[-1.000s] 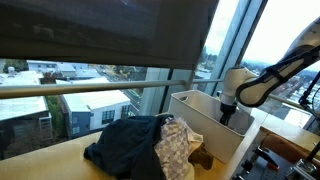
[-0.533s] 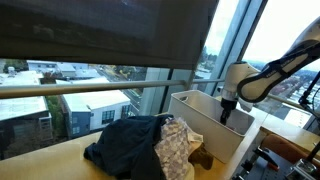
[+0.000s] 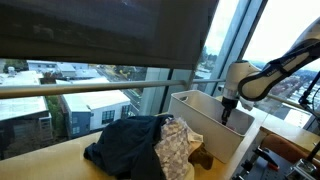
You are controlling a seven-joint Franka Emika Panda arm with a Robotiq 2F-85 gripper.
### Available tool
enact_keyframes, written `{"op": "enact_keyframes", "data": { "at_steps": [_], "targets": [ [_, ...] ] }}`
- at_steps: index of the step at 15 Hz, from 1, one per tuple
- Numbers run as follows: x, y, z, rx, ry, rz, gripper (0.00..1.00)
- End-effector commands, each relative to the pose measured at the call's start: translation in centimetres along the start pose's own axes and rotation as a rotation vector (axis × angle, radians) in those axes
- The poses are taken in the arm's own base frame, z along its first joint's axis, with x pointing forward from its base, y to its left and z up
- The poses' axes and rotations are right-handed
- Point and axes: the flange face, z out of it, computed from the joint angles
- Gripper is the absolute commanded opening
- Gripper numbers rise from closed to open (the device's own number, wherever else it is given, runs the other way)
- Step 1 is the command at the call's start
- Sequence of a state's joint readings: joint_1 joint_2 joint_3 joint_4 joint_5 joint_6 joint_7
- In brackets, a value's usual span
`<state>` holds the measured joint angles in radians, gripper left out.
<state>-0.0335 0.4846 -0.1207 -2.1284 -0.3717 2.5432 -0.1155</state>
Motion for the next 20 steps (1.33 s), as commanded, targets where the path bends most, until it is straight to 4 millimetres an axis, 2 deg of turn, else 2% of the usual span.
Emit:
{"op": "enact_keyframes", "data": {
  "at_steps": [1, 7, 10, 16, 20],
  "targets": [
    [-0.4, 0.4, -0.7, 0.019, -0.015, -0.008, 0.34],
    [0.4, -1.4, -1.1, 0.039, -0.015, -0.024, 0.76],
    [0.6, -2.1, -0.5, 0.060, -0.028, -0.030, 0.99],
    [0.7, -3.1, 2.7, 0.112, -0.106, -0.032, 1.00],
    [0.6, -3.0, 6.2, 0.115, -0.158, -0.023, 1.00]
  ]
}}
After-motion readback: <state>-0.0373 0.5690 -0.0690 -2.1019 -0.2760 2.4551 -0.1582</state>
